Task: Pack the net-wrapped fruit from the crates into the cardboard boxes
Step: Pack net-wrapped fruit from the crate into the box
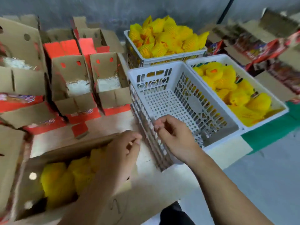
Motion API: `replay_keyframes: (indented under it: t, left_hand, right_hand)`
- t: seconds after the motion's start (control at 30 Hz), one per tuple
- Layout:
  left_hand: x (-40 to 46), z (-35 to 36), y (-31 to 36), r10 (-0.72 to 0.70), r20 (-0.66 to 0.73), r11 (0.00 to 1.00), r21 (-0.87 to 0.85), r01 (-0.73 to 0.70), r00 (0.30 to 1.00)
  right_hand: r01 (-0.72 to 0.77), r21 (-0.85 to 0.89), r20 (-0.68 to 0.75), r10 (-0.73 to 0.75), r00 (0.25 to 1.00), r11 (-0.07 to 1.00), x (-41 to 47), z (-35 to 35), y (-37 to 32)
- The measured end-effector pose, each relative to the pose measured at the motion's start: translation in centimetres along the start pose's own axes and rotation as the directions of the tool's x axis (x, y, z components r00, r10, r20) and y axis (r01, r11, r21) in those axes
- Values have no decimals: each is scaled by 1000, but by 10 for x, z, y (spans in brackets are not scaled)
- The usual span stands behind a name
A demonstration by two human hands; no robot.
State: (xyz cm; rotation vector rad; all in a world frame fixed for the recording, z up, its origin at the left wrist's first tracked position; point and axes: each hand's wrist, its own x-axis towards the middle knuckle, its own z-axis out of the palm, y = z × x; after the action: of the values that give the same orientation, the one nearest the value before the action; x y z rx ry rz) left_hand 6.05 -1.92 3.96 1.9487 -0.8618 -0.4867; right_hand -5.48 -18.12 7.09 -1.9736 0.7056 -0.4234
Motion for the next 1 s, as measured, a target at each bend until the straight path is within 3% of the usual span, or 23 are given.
replay_keyframes:
  t: [0.1, 0.2, 0.3, 0.37, 0.43, 0.57, 0.67, 0.73, 0.8, 0.9, 0.93, 1.0]
  left_hand:
    - [45, 101, 65, 136, 124, 984, -134, -120, 983]
    - [97, 199, 122, 173, 218, 958, -264, -113, 960]
    - [137, 276, 158, 146, 263, 961, -269, -73, 954]
    - [154, 315, 175, 136, 253, 958, -281, -62, 958]
    - [168, 347, 189, 130, 224, 954, -294, -61, 966]
    - [189, 384, 199, -80, 253, 933, -322, 162, 964]
    - [201, 394, 200, -236, 194, 880, -372, 294, 952]
    - [212, 397, 206, -323, 218, 825, -412, 387, 921]
    - [218, 398, 212, -357, 388, 715, -472, 516, 850]
    - [217, 393, 213, -293, 596, 586, -506, 633, 747]
    - [215, 391, 209, -273, 603, 550, -542, 636, 750]
    - [212, 386, 199, -278, 587, 415, -641, 646, 761]
  right_hand:
    - [-45, -6, -113, 44, 993, 999, 26, -83, 48]
    - [-65, -83, -257, 42, 966, 994, 51, -166, 103]
    - [-90, -366, -351, -48, 935, 926, 79, -254, 163]
    - [-205, -610, -285, 30, 958, 766, 102, -305, 203]
    - [-252, -756, -161, 202, 966, 604, 126, -333, 234]
    - [-172, -830, 3, 313, 950, 530, 158, -340, 265]
    - [-144, -790, -17, 213, 977, 596, 156, -351, 264]
    - [-119, -603, -80, 89, 993, 789, 139, -361, 258]
    - [-28, -312, -49, 14, 999, 950, 117, -367, 244]
    - [130, -81, 115, -120, 986, 988, 90, -364, 231]
    - [144, -31, 74, -142, 987, 989, 84, -366, 232]
    - [104, -34, -228, -109, 968, 994, 79, -374, 243]
